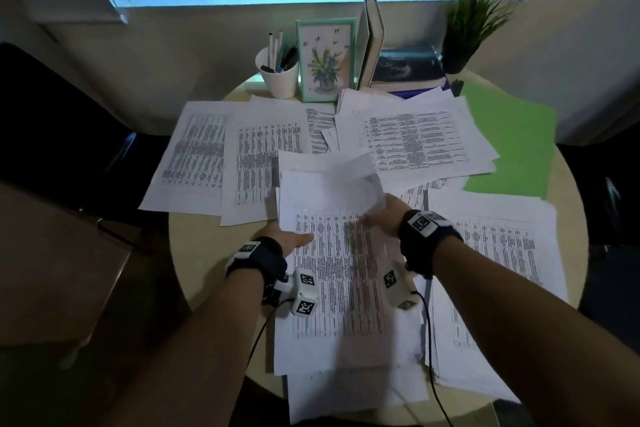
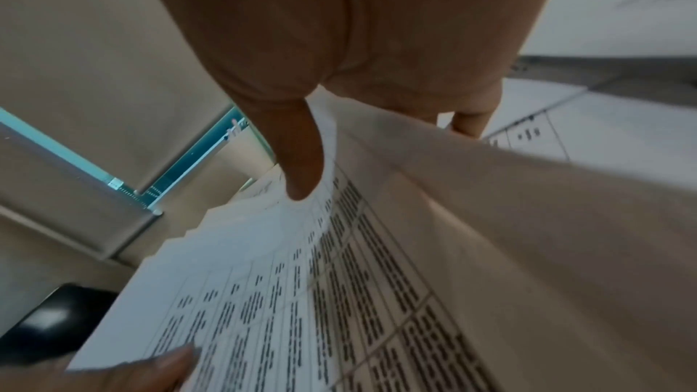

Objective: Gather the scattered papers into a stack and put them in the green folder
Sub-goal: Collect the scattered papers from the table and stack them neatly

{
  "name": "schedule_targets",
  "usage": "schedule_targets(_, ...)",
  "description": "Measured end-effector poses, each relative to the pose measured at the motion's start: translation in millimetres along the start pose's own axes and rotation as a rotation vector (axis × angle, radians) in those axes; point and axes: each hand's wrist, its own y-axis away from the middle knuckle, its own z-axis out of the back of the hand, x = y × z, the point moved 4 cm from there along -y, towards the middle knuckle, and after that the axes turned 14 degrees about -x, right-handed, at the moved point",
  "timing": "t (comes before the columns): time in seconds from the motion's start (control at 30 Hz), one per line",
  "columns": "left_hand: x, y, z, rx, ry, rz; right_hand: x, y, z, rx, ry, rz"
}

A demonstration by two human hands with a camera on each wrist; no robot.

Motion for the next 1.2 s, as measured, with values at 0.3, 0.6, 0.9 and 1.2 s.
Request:
schedule_targets(0.3, -15.9, 4.0, 40.9, -0.041, 0.159, -0.116, -1.8, 3.4, 16.8, -0.166, -0.349, -0.166)
schedule_targets(0.6, -125.5, 69.3, 133.4, -0.308, 0.556, -0.472, 109.2, 30.5, 82.5, -0.324, -0.493, 0.236)
schedule_targets(0.9, -132.3, 105.4, 133.3, -0.569, 0.789, -0.528, 117.1, 68.2, 81.8, -0.484, -0.680, 0.344)
schedule_targets(1.2, -116.2, 110.6, 127.0, -0.603, 0.864, -0.524, 113.9, 84.8, 84.8, -0.539, -0.721, 0.473)
